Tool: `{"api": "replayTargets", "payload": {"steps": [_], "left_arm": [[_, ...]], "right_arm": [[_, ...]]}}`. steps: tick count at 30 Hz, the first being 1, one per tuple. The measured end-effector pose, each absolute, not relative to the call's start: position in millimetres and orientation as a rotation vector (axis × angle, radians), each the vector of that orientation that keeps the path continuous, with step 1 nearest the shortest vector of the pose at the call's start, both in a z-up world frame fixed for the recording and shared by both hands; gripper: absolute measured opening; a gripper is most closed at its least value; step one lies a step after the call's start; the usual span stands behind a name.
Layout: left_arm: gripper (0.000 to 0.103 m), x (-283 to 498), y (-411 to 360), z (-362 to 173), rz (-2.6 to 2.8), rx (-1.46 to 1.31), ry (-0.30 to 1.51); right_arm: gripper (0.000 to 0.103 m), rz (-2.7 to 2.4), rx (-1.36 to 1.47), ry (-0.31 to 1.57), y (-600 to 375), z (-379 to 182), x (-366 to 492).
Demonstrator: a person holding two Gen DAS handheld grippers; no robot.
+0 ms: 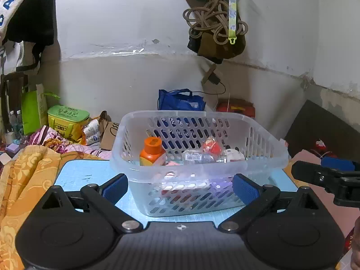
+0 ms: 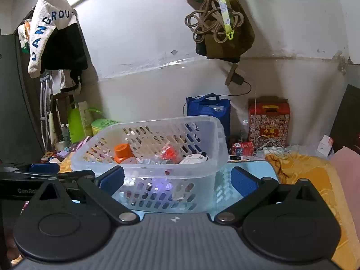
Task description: Organize objects
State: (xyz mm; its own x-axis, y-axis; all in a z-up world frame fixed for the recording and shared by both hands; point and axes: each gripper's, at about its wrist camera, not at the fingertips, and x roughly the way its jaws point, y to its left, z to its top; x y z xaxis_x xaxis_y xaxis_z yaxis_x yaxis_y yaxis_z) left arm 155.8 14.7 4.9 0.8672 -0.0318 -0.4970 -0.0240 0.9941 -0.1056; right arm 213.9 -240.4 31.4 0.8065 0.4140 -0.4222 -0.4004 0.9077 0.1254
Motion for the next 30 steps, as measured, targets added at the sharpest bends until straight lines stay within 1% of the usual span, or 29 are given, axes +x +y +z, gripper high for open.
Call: {"api": "replayTargets", "payload": {"steps": [10, 30], "left_arm": [[0.1, 156, 0, -4, 0.035, -0.053, 0.529], [0.1, 149, -5, -6, 0.045, -0.034, 0.525]], "right_arm": [[0.103, 0.412, 0.026, 0.474, -249, 18, 219], [0.103, 0.415, 0.027, 0.458, -249, 20, 216]]}}
